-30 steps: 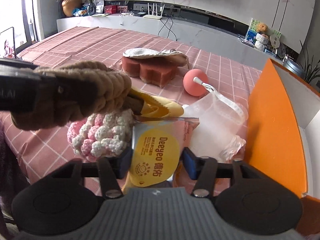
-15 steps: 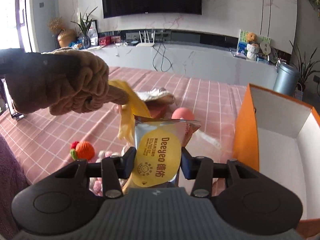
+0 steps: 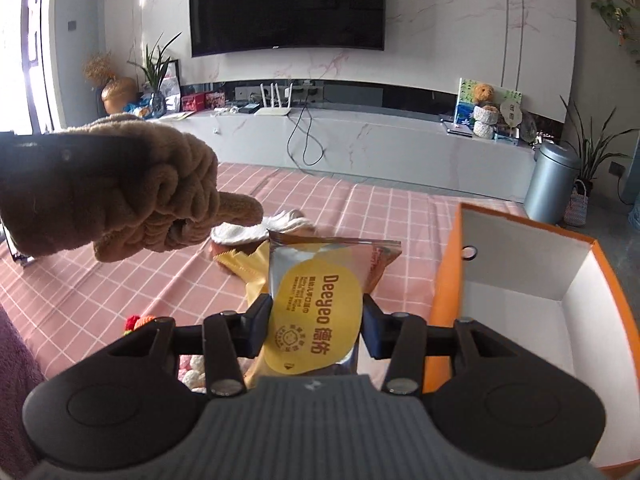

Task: Organize soft objects
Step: 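Lift the brown plush and Deeyeo bag with both tools over the orange box, then open both tools to drop the plush and bag into the box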

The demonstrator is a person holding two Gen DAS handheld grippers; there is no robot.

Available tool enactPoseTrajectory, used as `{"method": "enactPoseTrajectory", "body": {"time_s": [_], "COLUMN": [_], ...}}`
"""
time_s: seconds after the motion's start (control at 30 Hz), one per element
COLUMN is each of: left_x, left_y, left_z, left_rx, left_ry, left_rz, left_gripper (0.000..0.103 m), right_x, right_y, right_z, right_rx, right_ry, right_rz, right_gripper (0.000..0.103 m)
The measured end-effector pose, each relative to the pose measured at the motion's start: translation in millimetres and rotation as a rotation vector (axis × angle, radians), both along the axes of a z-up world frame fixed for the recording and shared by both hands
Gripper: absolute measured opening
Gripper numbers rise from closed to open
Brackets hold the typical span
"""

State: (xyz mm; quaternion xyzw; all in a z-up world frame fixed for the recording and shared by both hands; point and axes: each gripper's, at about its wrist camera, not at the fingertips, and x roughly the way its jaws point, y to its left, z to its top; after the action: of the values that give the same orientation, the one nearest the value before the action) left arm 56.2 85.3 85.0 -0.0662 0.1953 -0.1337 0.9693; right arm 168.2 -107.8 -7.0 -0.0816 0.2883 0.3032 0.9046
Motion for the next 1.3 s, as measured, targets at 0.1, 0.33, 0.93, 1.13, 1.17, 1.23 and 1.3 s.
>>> {"method": "enactPoseTrajectory", "body": {"time_s": [0.1, 0.33, 0.93, 1.13, 1.17, 1.23, 1.3], "left_x": [11, 44, 117, 126, 126, 130, 133], "left_y": [-16, -65, -188, -192, -193, -194, -196], "left_z": [8, 10, -63, -76, -78, -80, -83], "left_rx": [-0.006, -0.017, 0.213, 0.231, 0.245, 0.269, 0.295], "left_ry": [-0.019, -0.040, 0.258, 0.389, 0.400, 0.425, 0.439], "left_rz": [-0.047, -0.163, -0.416, -0.390, -0.394, -0.404, -0.412], "left_gripper": [0.033, 0.033, 0.033, 0.034, 0.035, 0.035, 0.036], "right_x": [4, 22, 81, 102, 105, 110, 112], "right_y": [-19, -77, -166, -158, -156, -152, -148], "right_z": [16, 40, -14, -34, -37, -43, -48], "right_rx": [0.016, 0.027, -0.168, -0.240, -0.254, -0.279, -0.304], "right_ry": [-0.005, 0.021, 0.188, 0.233, 0.240, 0.251, 0.260], "right_rz": [-0.021, -0.121, -0.227, -0.174, -0.162, -0.135, -0.112], "right_gripper": [0.046, 0.046, 0.046, 0.046, 0.046, 0.047, 0.047]}}
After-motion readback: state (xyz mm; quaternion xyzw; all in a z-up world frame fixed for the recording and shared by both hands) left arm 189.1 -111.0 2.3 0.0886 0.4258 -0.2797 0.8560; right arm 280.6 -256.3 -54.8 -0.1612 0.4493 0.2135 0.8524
